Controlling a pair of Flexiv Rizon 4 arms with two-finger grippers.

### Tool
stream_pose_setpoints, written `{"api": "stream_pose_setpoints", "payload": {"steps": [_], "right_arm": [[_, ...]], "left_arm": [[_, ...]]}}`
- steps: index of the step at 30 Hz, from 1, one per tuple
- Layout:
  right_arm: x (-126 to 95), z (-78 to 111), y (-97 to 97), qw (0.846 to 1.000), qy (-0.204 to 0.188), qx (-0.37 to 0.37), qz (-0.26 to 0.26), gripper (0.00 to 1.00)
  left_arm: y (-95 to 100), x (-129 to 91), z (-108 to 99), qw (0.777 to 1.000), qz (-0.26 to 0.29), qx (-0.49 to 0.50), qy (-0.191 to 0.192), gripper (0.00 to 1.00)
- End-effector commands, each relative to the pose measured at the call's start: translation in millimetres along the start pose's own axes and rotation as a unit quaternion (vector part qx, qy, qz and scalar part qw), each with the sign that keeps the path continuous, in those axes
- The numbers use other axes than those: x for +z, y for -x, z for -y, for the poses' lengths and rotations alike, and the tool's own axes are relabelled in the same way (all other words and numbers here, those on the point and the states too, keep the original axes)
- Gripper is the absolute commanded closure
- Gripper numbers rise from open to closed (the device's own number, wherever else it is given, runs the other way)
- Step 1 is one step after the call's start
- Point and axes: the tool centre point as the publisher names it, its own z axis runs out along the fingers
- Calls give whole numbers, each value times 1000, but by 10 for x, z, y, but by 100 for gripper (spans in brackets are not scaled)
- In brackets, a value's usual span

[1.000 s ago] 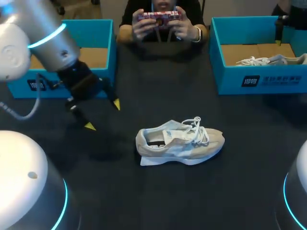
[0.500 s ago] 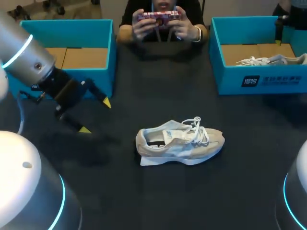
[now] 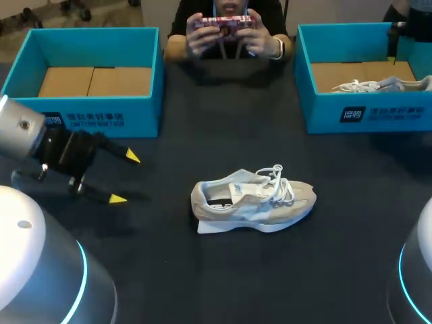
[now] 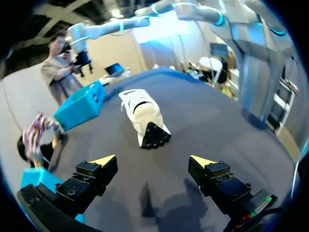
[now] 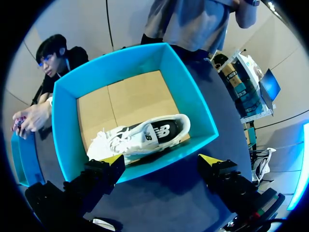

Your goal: Take the shoe out of the shoebox, open the shoe tongue, remove and reinsert the insole, then place the shoe into the shoebox

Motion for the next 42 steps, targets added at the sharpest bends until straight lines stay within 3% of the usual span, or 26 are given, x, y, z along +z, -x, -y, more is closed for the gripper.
{"api": "stream_pose_setpoints", "payload": {"steps": [1, 7, 18, 25, 42], "right_arm": [[-1, 12, 3, 1000, 1, 1, -1, 0], [-1, 12, 3, 1000, 1, 1, -1, 0], [-1, 12, 3, 1000, 1, 1, -1, 0], [-1, 12, 3, 1000, 1, 1, -1, 0], [-1, 12, 3, 1000, 1, 1, -1, 0]], "left_arm": [[14, 172, -210, 988, 92, -88, -87, 0], [-8, 274, -296, 984, 85, -121, -101, 0], [-115, 393, -233, 984, 67, -138, -92, 0], [-253, 656, -144, 982, 61, -156, -87, 0], [-253, 656, -144, 982, 61, -156, -87, 0]]}}
